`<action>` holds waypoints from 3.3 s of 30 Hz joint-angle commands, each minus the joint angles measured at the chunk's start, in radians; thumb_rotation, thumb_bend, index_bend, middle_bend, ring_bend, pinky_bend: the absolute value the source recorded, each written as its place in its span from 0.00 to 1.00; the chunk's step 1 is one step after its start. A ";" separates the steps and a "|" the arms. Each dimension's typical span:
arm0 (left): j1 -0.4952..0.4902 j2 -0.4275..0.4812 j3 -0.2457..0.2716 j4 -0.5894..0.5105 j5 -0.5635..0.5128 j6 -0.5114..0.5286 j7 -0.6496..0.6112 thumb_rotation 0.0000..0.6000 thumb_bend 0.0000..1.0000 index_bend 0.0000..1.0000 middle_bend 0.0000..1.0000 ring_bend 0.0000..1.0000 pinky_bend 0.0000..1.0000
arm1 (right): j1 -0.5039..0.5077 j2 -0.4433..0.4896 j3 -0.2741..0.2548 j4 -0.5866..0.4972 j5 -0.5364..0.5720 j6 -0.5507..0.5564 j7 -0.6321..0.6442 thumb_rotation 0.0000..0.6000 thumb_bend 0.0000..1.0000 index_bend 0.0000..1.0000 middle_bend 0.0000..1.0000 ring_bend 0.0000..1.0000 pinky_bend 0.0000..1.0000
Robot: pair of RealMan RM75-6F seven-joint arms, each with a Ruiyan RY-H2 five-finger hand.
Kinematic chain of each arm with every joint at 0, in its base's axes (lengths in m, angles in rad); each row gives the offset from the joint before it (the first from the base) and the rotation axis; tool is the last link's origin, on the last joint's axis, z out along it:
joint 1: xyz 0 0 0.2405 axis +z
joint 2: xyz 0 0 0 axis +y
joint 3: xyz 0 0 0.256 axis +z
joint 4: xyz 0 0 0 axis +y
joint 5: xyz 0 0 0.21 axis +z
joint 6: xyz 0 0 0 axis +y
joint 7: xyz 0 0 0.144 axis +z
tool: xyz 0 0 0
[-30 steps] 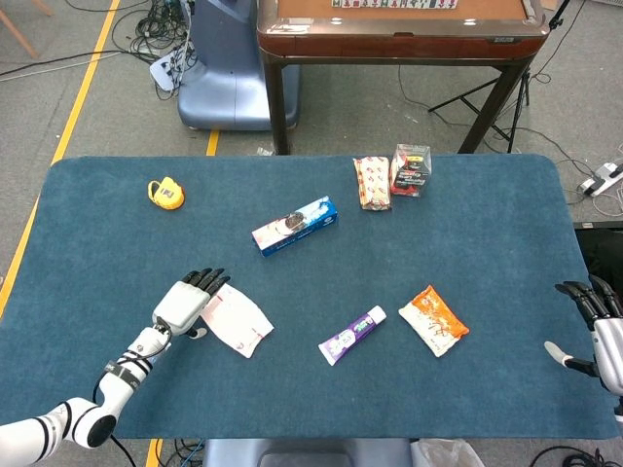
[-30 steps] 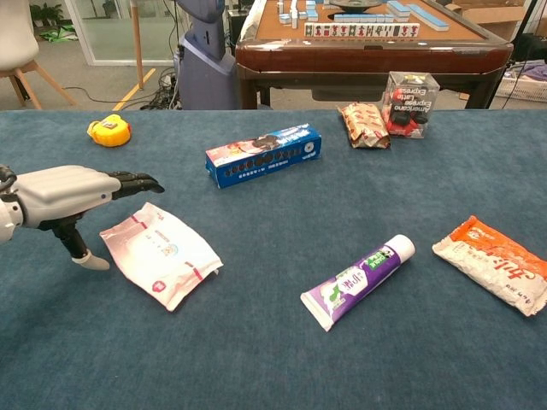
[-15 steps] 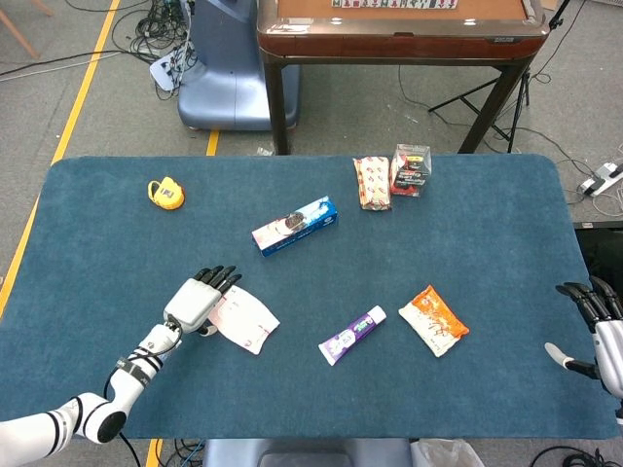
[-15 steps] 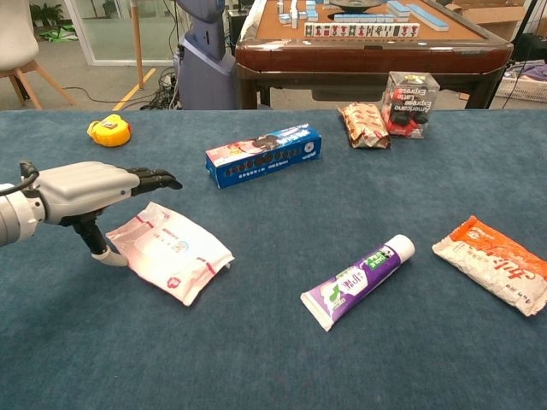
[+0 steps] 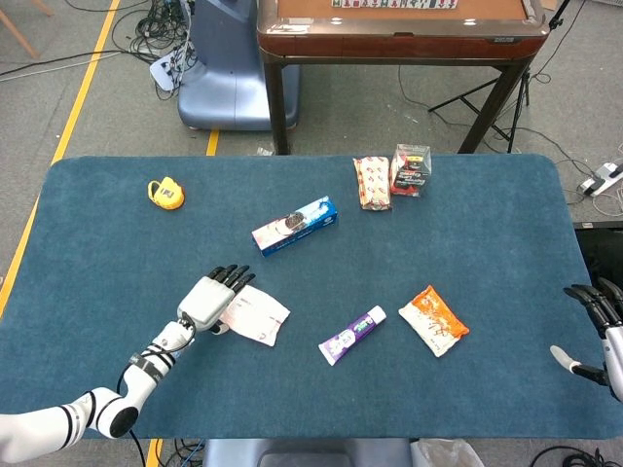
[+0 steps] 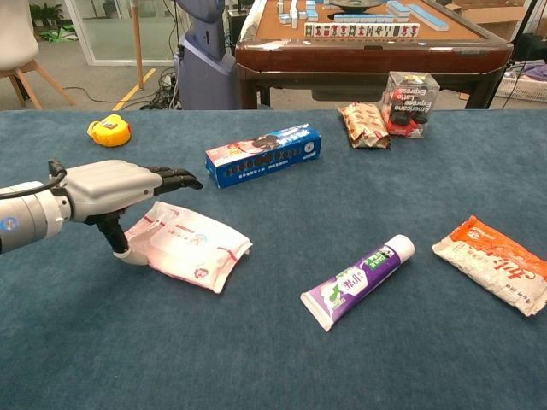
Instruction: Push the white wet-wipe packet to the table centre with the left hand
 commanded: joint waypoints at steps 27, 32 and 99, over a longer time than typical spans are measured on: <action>-0.108 -0.129 -0.062 0.085 -0.067 -0.035 0.026 1.00 0.10 0.00 0.00 0.00 0.10 | -0.025 0.024 0.012 0.000 0.029 0.021 0.037 1.00 0.01 0.23 0.21 0.08 0.44; -0.121 -0.159 -0.075 0.096 -0.072 -0.021 0.021 1.00 0.10 0.00 0.00 0.00 0.10 | -0.028 0.025 0.013 0.002 0.027 0.027 0.043 1.00 0.01 0.23 0.21 0.08 0.44; -0.068 -0.120 -0.010 0.271 0.013 0.011 -0.074 1.00 0.07 0.00 0.00 0.00 0.08 | -0.032 0.032 0.011 0.008 0.009 0.028 0.071 1.00 0.01 0.23 0.22 0.08 0.44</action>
